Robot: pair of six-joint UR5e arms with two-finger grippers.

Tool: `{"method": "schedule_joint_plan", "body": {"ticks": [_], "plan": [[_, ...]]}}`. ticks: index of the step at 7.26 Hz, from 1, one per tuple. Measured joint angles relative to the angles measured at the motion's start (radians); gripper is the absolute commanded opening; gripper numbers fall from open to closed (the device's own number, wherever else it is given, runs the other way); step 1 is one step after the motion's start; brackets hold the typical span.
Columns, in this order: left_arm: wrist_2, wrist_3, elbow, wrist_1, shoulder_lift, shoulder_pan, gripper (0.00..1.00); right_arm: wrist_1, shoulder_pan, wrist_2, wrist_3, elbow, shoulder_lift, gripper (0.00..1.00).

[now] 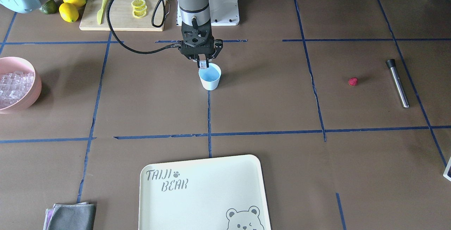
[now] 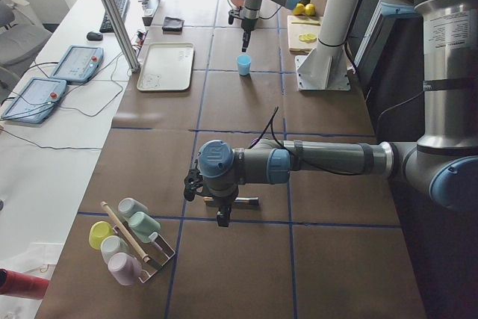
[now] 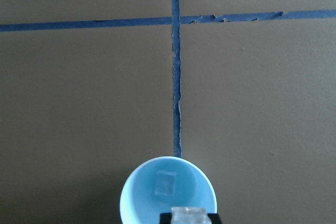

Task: Mash ice and strawberries in cup
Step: 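Carry the ice cube with the right gripper over the blue cup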

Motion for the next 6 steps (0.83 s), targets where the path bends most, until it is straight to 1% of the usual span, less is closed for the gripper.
{"method": "schedule_joint_plan", "body": {"ticks": [1,2,3,4,6], "plan": [[0.000,0.000,0.000,0.000,0.001,0.000,1.00,0.001,-0.009,-0.008,0.006,-0.011,0.007,0.02],[0.000,0.000,0.001,0.000,0.001,0.000,1.00,0.001,-0.012,-0.013,0.008,-0.018,0.011,0.17],[0.000,0.000,0.001,0.000,0.000,0.000,1.00,0.002,-0.014,-0.018,0.008,-0.023,0.011,0.94],[0.000,0.000,0.001,0.000,0.000,0.000,1.00,0.004,-0.018,-0.023,0.008,-0.026,0.010,0.99],[0.000,0.000,0.001,0.000,0.000,0.000,1.00,0.010,-0.028,-0.039,0.007,-0.028,0.010,0.99]]}}
